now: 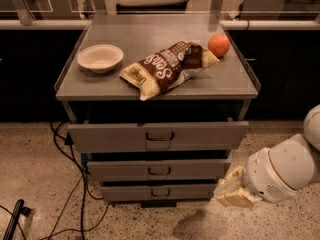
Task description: Open bottom drawer
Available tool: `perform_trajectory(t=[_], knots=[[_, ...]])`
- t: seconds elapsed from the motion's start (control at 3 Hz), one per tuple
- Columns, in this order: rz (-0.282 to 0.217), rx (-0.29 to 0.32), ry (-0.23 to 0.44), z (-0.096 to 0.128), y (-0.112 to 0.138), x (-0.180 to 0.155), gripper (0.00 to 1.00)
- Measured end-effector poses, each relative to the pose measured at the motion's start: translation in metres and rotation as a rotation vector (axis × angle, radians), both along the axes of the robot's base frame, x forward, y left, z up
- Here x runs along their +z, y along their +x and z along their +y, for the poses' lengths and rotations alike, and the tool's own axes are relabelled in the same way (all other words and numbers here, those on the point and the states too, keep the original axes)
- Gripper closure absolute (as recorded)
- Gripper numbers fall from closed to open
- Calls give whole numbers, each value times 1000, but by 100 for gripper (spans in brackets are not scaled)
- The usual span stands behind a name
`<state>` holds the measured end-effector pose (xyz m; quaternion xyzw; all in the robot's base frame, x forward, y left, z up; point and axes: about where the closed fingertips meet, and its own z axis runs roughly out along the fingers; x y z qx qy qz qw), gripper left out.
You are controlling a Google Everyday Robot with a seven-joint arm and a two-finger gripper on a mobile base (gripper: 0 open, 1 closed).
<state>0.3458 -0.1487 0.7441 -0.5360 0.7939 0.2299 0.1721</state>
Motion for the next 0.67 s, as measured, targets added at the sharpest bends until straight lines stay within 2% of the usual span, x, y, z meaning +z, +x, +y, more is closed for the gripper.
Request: perform_trajectory(t=[0.33, 0.67], knots=[[9, -31, -34, 3, 4, -23, 100], [-2, -97, -44, -4, 16, -76, 100]])
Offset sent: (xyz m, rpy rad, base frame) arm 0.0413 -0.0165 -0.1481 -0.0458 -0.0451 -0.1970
